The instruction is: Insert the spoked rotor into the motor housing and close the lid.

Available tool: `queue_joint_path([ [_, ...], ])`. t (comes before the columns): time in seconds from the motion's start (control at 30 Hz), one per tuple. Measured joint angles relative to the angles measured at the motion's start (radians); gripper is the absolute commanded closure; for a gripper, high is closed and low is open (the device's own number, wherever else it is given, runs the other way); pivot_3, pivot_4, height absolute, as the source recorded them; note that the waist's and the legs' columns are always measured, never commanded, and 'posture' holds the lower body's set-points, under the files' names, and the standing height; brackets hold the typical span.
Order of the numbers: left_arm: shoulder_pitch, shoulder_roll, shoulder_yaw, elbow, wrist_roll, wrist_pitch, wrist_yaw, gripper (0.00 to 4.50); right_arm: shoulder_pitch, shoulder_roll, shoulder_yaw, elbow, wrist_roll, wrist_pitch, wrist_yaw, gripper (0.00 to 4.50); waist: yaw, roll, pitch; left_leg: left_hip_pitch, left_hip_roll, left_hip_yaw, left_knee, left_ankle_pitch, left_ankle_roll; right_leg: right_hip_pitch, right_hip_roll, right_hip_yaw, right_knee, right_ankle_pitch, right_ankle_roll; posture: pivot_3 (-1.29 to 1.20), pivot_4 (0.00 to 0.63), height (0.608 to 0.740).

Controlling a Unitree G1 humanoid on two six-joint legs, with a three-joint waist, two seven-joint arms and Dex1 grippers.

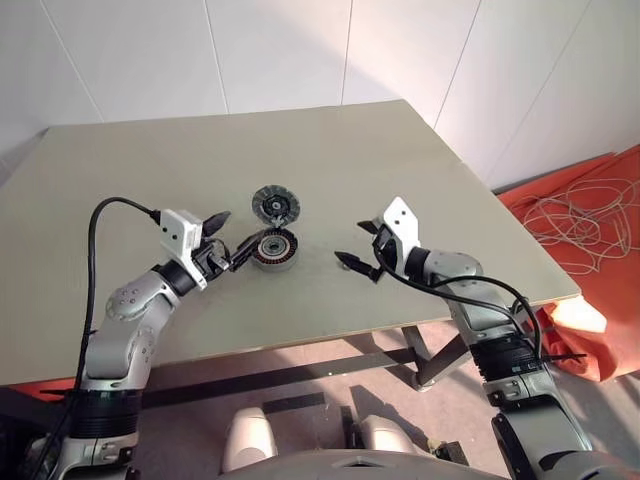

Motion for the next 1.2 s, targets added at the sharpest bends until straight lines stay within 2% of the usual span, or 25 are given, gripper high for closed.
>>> queue_joint_path([
  [0.3,0.003,0.054,-0.011,-0.002,-0.006,0.054,-0.021,0.02,0.019,0.000,0.046,-0.004,-0.071,0.091,-0.080,0.00,0.000,0.000,0.000,0.000,0.000,0.000,0.000,0.000,0.000,0.000,0.000,0.000,0.000,0.000,0.000,0.00,0.000,0.740],
  [0.63,0.002,0.055,-0.012,0.028,0.000,0.030,-0.036,0.02,0.019,-0.001,0.047,-0.005,-0.079,0.103,-0.076,0.00,0.000,0.000,0.000,0.000,0.000,0.000,0.000,0.000,0.000,0.000,0.000,0.000,0.000,0.000,0.000,0.00,0.000,0.740],
  [0.87,-0.013,0.055,-0.011,0.055,0.000,0.011,-0.047,0.02,0.020,-0.056,0.078,-0.082,-0.106,0.199,-0.051,0.00,0.001,0.000,0.000,0.001,0.000,0.000,-0.001,0.000,0.000,0.001,0.000,0.000,0.000,0.000,0.000,0.00,0.000,0.740],
  [1.17,-0.014,0.055,-0.009,0.055,0.000,0.010,-0.048,0.02,0.019,-0.042,0.091,-0.081,-0.126,0.243,-0.081,0.00,0.001,0.000,0.000,0.001,0.000,0.000,-0.001,0.000,0.000,0.001,0.000,0.000,0.000,0.000,0.000,0.00,0.000,0.740],
  [1.2,-0.014,0.055,-0.009,0.055,0.000,0.009,-0.048,0.00,0.019,-0.034,0.092,-0.075,-0.129,0.243,-0.086,0.19,0.000,0.000,0.000,0.001,0.000,0.000,-0.001,0.000,0.000,0.001,0.000,0.000,0.000,0.000,0.000,0.00,0.000,0.740],
])
